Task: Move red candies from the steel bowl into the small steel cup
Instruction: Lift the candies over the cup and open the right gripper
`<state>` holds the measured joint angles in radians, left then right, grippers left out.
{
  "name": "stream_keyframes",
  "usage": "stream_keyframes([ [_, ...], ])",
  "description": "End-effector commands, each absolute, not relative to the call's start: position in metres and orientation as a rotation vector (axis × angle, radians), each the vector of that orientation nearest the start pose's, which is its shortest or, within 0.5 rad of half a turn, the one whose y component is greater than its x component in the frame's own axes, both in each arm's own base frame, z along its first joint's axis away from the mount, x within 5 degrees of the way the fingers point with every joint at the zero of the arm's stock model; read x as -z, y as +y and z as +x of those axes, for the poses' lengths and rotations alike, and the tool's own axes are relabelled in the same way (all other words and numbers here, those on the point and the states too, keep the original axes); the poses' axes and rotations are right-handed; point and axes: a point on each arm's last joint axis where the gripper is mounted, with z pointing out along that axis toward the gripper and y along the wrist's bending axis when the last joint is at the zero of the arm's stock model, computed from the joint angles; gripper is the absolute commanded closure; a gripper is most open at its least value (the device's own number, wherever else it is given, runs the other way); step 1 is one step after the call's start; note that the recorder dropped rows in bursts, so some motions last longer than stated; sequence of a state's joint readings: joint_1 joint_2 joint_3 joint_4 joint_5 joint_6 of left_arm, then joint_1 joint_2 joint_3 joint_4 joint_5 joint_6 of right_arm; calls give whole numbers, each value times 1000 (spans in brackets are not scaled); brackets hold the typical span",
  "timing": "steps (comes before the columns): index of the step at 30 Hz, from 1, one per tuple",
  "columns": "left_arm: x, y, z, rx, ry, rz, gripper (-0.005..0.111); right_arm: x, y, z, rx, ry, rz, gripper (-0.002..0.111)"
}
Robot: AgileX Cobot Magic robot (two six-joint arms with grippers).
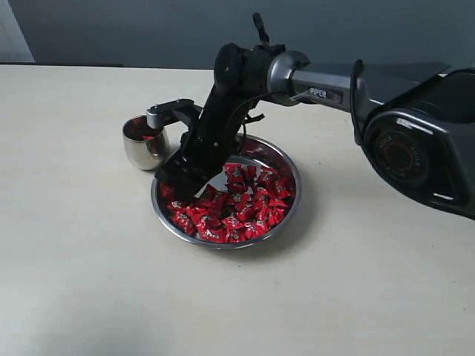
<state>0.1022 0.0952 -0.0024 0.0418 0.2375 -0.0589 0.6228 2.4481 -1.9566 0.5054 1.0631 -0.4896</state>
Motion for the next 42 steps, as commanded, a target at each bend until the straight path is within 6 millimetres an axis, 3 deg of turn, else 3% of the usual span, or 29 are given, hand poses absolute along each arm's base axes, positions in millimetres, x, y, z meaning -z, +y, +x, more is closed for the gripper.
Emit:
stream_keyframes([
  [1, -187, 7, 61, -65, 1800, -112, 106, -140, 318, 380, -693, 2649, -1282, 109],
  [7, -187, 7, 61, -65, 1800, -112, 106, -180, 317, 379, -691, 2549, -1258, 109],
  [13, -187, 7, 61, -65, 1800, -112, 106, -199, 322, 395, -663, 2379, -1092, 109],
  [18, -187, 7, 61, -65, 1800, -112, 106, -201, 330, 409, -689, 2256, -932, 109],
  [24, -187, 7, 61, -65, 1800, -112, 106, -185, 337, 411, -761, 2194, -965, 108],
  [25, -187, 7, 61, -65, 1800, -112, 106, -185, 338, 411, -756, 2188, -979, 105],
  [28, -187, 7, 61, -65, 1800, -112, 106, -185, 337, 412, -750, 2180, -980, 80],
  [30, -187, 7, 61, -65, 1800, -112, 106, -185, 337, 412, -750, 2180, -980, 74],
  [37, -187, 7, 61, -65, 1800, -112, 106, -184, 338, 408, -776, 2204, -1011, 73],
  [42, -187, 7, 61, -65, 1800, -112, 106, -185, 332, 394, -779, 2284, -1192, 73],
])
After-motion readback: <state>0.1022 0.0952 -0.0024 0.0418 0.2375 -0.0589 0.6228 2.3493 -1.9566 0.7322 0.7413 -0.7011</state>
